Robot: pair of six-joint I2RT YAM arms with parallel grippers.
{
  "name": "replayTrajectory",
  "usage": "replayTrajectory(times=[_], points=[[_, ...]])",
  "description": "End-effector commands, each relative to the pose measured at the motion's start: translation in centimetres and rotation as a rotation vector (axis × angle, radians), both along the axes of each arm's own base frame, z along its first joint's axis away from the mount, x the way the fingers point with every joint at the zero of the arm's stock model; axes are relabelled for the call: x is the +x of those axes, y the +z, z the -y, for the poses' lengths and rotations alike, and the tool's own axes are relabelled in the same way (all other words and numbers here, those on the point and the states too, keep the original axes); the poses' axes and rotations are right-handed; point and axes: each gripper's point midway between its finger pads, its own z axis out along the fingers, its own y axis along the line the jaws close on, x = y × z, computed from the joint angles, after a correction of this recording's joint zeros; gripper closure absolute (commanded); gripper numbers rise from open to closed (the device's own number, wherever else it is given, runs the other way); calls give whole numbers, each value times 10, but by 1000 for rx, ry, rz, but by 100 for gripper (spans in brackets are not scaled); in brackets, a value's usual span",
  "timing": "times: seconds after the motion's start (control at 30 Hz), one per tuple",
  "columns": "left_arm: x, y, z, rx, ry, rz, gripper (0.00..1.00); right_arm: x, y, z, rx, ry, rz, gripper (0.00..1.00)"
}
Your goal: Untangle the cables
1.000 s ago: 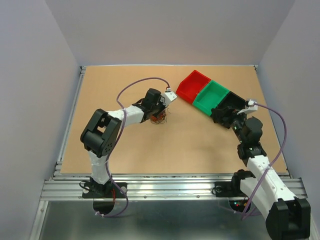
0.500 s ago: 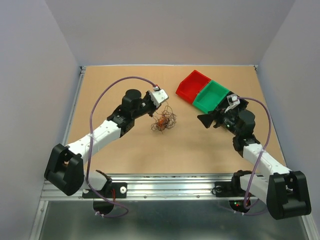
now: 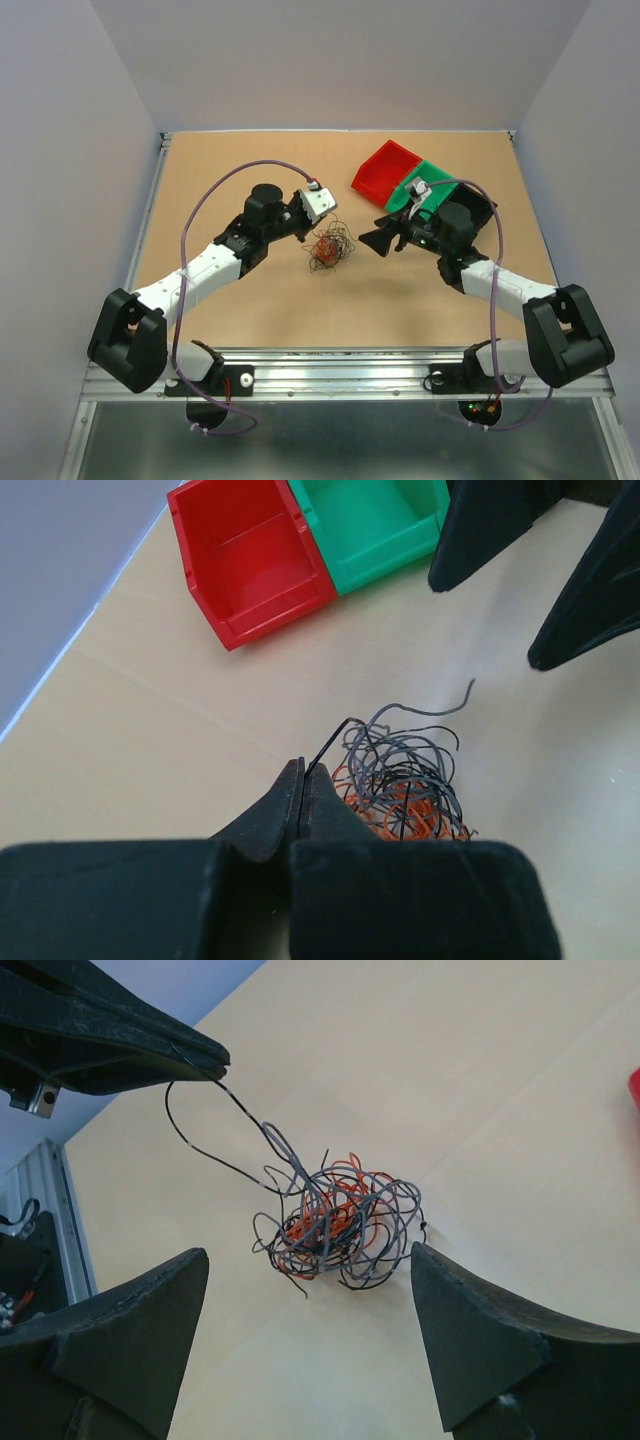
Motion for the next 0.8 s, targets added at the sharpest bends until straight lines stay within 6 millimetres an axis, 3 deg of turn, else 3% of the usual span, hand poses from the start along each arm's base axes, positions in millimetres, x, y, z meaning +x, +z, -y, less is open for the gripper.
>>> replayTrajectory(times=[0.0,0.17,0.47,0.6,0.77], points=[[-4,21,3,-33,-34,59,100,13,32,-23,2,56,152,16],[-5,22,4,-30,-46,57,100,19,26,-38,-14,68,149,22],[-16,26,5,-38,-88,70,100,55,10,-45,-44,-45,117,38],[-17,26,5,-38,-96,74,100,59,5,-52,-50,-26,111,43],[-15,25,4,-35,-85,69,100,48,10,-58,-44,20,128,52]])
